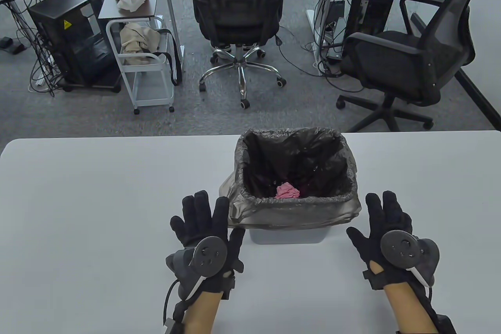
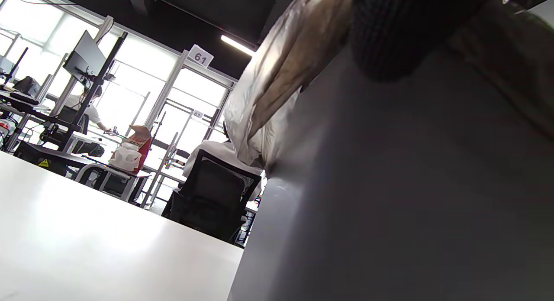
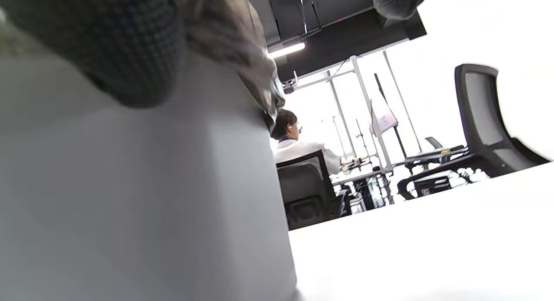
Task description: Twist garbage bag top to tighten it
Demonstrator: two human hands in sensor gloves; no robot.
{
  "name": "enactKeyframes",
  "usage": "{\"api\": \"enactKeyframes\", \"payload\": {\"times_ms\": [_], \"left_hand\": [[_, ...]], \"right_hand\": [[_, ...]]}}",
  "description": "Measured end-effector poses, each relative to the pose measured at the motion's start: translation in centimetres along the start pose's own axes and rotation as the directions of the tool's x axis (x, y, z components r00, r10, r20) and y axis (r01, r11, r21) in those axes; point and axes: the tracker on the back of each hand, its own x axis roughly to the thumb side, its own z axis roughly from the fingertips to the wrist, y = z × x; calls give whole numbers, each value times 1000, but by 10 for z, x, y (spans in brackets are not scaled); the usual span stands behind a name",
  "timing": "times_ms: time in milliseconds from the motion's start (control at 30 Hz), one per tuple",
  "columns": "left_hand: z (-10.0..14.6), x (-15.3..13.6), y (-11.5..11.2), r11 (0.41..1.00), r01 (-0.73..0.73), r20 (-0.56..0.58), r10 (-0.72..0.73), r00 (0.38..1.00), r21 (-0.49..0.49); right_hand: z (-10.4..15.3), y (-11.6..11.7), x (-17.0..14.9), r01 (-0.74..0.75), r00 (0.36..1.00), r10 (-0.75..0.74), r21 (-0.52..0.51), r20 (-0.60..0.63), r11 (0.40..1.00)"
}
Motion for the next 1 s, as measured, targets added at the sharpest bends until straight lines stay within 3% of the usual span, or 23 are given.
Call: {"api": "enactKeyframes", "payload": {"times_ms": [67, 200, 433, 600, 800, 1000], "left_hand": [[-4, 4, -1, 1000, 11, 22, -12, 1000, 7], [-9, 9, 9, 991, -68, 108, 56, 993, 112], [-9, -2, 23, 987, -100, 98, 88, 991, 125], [-14, -5, 38, 979, -160, 89, 149, 985, 127], [-33, -2, 57, 963, -235, 65, 228, 972, 130], [-64, -5, 52, 960, -274, -64, 277, 959, 50]], "right_hand": [[-1, 4, 3, 5, 1000, -6, -87, -11, 996], [1, -1, 15, 104, 994, -93, -267, 53, 958], [6, -18, 18, 177, 982, -138, -359, 132, 916], [-4, -39, 18, 205, 976, -155, -404, 153, 891], [-27, -62, 20, 256, 965, -209, -406, 156, 877], [-66, -57, 11, 276, 951, -292, -146, -103, 950]]}}
